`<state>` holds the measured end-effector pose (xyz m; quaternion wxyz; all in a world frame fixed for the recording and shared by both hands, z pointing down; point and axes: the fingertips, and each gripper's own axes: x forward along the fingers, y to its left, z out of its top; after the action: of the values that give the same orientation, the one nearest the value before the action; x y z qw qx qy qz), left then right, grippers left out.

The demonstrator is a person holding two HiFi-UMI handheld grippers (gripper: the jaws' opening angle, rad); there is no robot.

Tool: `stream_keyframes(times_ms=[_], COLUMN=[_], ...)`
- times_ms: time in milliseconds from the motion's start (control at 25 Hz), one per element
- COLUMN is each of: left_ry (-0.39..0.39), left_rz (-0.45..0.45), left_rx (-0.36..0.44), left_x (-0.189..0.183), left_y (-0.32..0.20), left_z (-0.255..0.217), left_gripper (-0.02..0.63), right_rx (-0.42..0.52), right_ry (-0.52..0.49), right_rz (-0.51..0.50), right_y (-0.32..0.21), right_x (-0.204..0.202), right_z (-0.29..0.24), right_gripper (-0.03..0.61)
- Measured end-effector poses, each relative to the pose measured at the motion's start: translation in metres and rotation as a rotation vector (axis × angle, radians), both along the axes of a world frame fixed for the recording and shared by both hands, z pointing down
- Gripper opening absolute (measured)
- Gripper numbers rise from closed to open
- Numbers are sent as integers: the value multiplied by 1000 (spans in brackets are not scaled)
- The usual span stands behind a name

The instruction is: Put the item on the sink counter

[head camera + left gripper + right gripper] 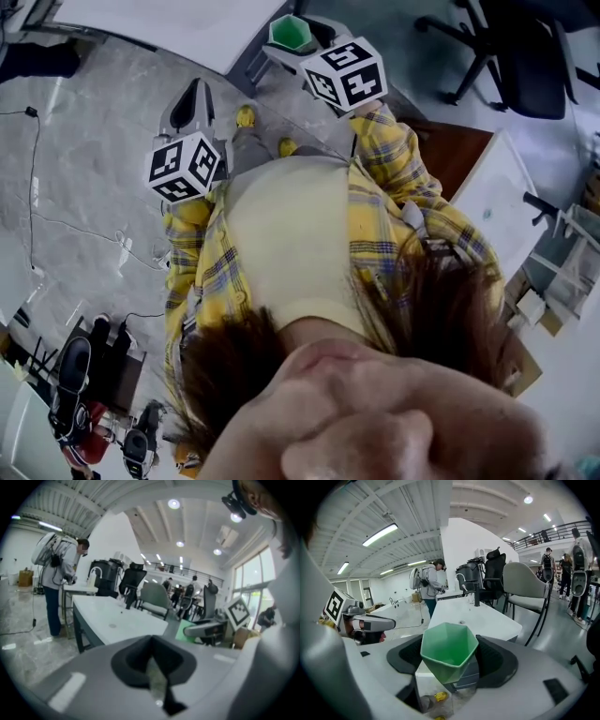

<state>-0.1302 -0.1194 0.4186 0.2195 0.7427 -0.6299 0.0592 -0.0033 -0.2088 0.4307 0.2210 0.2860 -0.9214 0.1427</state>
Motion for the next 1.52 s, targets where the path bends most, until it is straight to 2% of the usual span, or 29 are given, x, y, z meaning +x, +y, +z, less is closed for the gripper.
stream_keyframes(times_ms=[760, 1160, 1520], left_ry=[33, 52, 73], left_rz=[146, 151, 146], left_rx=[-33, -57, -68], left_x=[-79, -114, -111], left_y=[-126, -153, -158], left_z=[13, 25, 28], left_gripper=[6, 6, 6], right_rx=[13, 30, 45], right_ry=[51, 108, 143], right_rz=[236, 324, 333], right_y=[-151, -212, -248], right_x=[-44, -51, -48], right_z=[16, 32, 38], right_gripper=[337, 337, 337])
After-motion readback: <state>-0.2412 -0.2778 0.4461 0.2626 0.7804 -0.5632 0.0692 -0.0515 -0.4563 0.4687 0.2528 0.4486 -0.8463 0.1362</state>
